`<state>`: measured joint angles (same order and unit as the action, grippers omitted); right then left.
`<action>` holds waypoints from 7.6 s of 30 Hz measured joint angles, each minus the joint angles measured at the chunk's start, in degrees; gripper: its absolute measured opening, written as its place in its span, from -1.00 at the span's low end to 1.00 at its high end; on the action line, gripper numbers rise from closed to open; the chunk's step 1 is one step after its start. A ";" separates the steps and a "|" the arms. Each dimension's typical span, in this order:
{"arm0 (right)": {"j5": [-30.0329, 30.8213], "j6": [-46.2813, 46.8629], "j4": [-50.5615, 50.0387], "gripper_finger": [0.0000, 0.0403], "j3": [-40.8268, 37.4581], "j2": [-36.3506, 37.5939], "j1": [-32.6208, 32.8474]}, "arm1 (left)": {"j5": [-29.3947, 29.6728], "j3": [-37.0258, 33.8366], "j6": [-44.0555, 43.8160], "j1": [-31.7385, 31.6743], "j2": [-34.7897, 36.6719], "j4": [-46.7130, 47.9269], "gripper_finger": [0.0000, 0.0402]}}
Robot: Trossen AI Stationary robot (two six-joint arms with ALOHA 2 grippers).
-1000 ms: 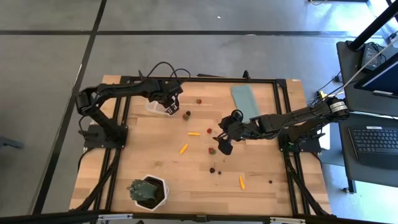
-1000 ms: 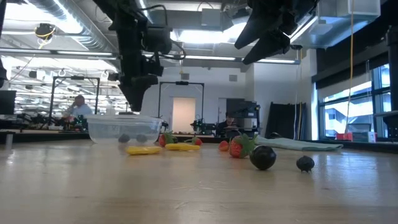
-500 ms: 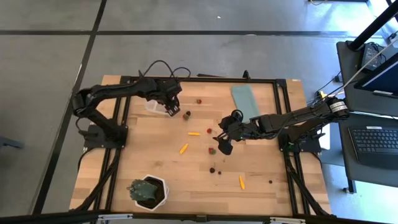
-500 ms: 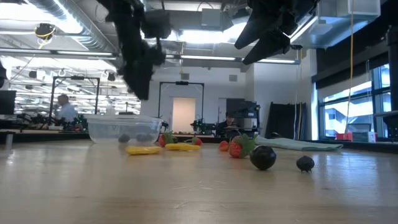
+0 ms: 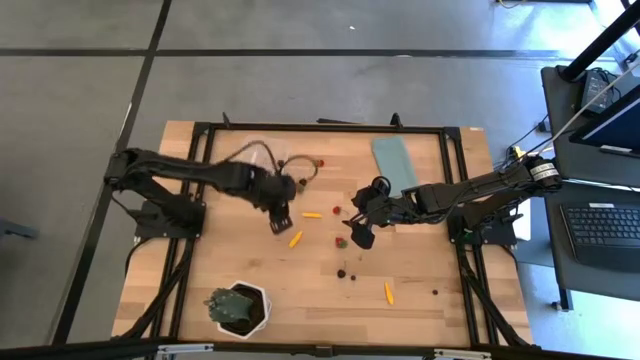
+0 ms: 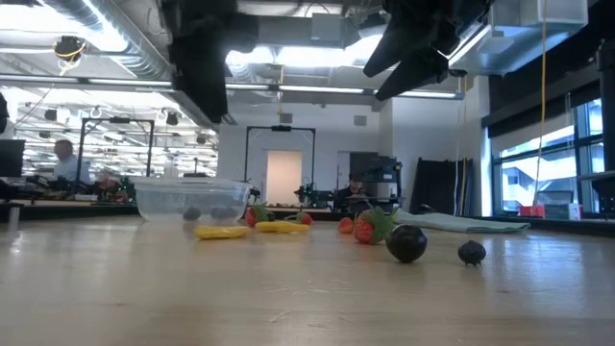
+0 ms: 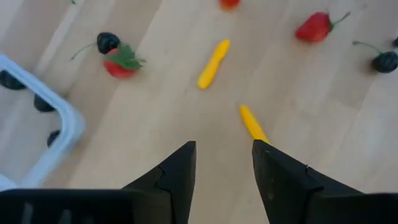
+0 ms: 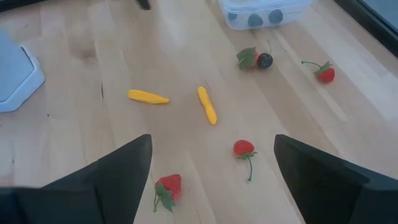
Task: Pick and placing Produce into tupperware
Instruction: Put the yellow corn into the transparent bin, then put the red strawberry into the transparent bin
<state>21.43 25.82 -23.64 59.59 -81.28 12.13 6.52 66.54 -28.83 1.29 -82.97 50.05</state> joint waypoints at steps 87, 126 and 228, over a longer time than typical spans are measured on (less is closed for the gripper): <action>-1.73 -2.10 -4.46 0.68 0.00 0.00 0.23 | -3.35 -0.26 -16.16 7.16 -21.78 -8.29 -0.97; 2.27 5.52 0.82 0.68 0.02 0.00 -0.78 | 12.00 -2.24 7.32 -27.60 -4.15 6.67 -0.96; 2.11 7.09 1.68 0.68 0.02 0.00 -0.89 | 0.88 -3.72 20.33 -17.04 -16.02 -18.39 -0.08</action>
<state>23.54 32.91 -21.96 59.61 -81.28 11.25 7.40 62.83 -8.50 -15.75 -98.99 31.66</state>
